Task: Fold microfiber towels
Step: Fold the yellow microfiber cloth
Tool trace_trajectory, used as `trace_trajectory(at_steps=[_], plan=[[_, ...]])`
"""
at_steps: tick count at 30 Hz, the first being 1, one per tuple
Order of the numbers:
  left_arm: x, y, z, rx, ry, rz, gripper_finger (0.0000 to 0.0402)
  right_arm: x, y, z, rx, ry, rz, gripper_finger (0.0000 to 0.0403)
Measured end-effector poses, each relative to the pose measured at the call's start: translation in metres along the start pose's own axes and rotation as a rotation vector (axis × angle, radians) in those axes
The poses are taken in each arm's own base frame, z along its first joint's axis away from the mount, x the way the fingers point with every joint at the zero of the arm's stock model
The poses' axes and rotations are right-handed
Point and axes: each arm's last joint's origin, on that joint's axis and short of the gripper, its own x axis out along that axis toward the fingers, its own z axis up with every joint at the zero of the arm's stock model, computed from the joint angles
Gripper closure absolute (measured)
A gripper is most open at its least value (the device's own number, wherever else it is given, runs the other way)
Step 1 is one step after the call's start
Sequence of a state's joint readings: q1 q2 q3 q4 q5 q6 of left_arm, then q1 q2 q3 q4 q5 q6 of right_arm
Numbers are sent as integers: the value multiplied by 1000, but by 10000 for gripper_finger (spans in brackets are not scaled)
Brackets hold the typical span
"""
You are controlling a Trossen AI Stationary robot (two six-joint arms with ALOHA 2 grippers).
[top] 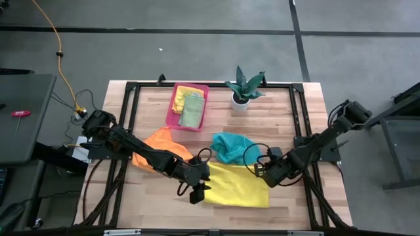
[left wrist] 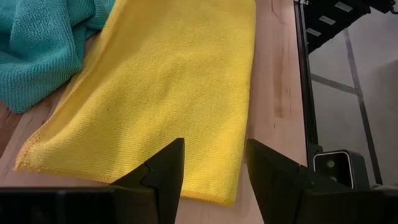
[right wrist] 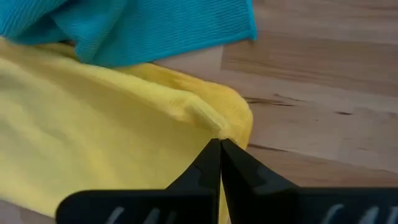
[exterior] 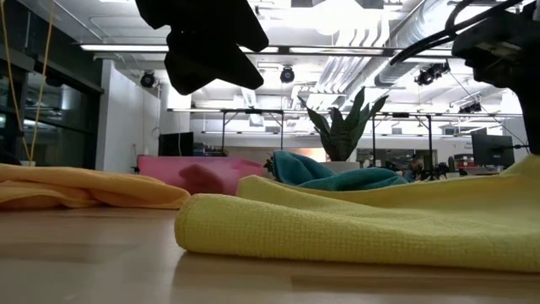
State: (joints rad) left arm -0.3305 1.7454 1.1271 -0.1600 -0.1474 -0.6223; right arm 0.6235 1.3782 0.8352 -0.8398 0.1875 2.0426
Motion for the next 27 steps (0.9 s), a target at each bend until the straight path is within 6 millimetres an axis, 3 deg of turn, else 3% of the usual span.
trace_trajectory(at_steps=[10,19,23,27], plan=[[0,0,0,5,0,0,243,7,-2,0,67,-37,-58,390],[0,0,0,12,2,1,243,6,-13,7,65,-133,-151,282],[0,4,-2,74,42,10,243,-1,-11,4,-47,-136,-67,235],[-4,8,-2,88,86,19,243,-5,0,-12,-292,-45,95,222]])
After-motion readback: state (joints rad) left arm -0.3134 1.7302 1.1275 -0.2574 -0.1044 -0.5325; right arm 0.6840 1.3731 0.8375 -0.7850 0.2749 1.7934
